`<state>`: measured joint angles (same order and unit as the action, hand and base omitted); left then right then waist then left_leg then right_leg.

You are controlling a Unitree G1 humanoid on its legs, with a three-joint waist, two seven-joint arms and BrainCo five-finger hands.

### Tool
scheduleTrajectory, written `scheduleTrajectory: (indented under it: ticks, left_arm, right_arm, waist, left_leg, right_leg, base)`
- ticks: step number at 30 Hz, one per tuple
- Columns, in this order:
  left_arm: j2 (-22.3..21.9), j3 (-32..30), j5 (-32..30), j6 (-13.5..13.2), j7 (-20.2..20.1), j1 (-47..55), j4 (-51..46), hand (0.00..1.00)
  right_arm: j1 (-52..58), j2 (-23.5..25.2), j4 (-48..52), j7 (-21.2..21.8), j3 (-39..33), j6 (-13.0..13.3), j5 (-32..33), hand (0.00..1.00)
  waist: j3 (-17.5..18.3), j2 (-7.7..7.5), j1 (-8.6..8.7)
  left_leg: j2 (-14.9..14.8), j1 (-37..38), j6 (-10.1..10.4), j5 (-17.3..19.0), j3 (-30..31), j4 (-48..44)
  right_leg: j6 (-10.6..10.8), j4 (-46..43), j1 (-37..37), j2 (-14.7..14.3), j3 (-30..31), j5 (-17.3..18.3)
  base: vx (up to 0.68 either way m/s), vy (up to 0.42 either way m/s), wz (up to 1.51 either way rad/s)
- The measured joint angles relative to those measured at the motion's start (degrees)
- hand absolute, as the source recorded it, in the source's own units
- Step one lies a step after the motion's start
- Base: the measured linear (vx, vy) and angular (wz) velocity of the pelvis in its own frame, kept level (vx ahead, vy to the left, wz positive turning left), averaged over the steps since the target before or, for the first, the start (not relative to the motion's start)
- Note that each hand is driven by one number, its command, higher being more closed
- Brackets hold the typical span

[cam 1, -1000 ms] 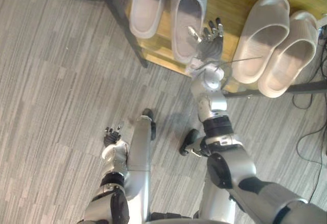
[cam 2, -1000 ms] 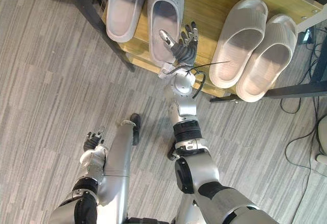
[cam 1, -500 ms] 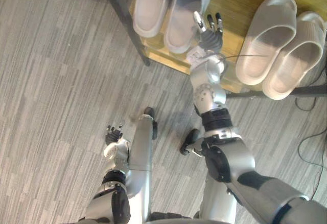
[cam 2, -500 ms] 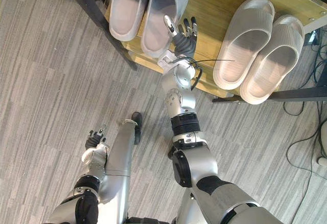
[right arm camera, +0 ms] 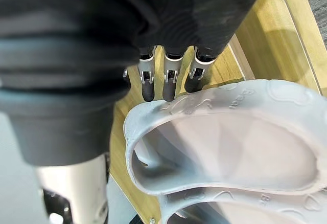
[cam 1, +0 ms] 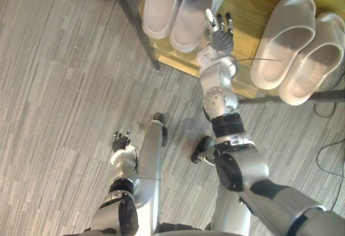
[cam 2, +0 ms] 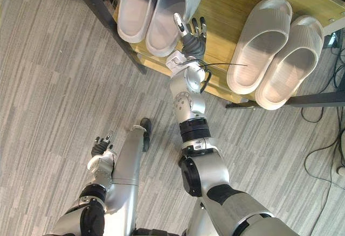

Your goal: Organize the slippers on the shoe rack

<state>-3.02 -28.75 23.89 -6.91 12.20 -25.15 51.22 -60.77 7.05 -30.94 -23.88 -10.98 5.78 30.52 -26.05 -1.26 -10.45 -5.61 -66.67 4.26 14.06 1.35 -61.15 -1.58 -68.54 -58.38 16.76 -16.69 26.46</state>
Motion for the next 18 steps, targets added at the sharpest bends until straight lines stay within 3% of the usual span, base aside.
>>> scheduleTrajectory:
  ticks: [3,8,11,15,18]
  left_arm:
    - [-1.45,-2.97,0.00,0.05,-0.07,0.12,-0.02,0.00]
    - [-1.85,-4.02,-0.13,0.10,-0.18,0.46,-0.08,0.00]
    - [-1.45,-3.82,-0.84,0.11,-1.44,2.37,-0.15,0.00]
    - [-1.28,-2.85,-2.54,0.07,-2.65,5.57,-1.17,0.00]
    - [-0.98,0.20,-4.31,0.15,-3.66,8.00,-1.09,0.00]
  right_arm:
    - [1.92,-0.68,1.17,-0.02,-0.08,-2.01,-8.10,0.00]
    - [8.43,-0.96,8.30,0.09,2.00,-2.51,-10.99,0.00]
    - [16.38,-1.63,12.59,0.78,5.11,-3.04,-14.98,0.00]
    - [25.77,-2.41,21.50,3.27,11.57,-2.78,-19.50,0.00]
    - [34.15,-3.09,26.09,6.28,15.17,-2.36,-23.35,0.00]
  waist:
    - [0.36,0.94,0.56]
    - [0.37,0.94,1.06]
    - [0.37,0.94,1.86]
    - [0.46,0.82,4.05]
    - [1.63,0.47,4.16]
  left_leg:
    - [-0.90,2.69,-0.22,0.16,-0.51,0.14]
    - [-1.29,4.24,-0.49,0.44,-1.14,0.60]
    - [-1.90,9.34,-0.29,0.36,-2.07,2.33]
    - [-2.12,17.23,-0.56,0.27,-3.29,7.06]
    - [-4.07,23.53,-0.74,-0.44,-6.11,12.46]
  right_leg:
    - [0.08,0.82,2.45,-0.84,0.30,-0.15]
    - [0.39,1.18,3.35,-1.33,1.05,-0.29]
    - [0.01,3.23,8.11,-1.84,1.24,-1.27]
    - [1.17,7.94,15.21,-2.45,1.41,-1.77]
    - [1.21,13.57,21.17,-2.49,-0.35,-3.22]
  base:
    - [-0.06,0.023,-0.18]
    - [-0.03,0.012,-0.07]
    - [0.01,0.022,-0.13]
    - [-0.02,0.017,-0.07]
    - [0.01,0.036,-0.09]
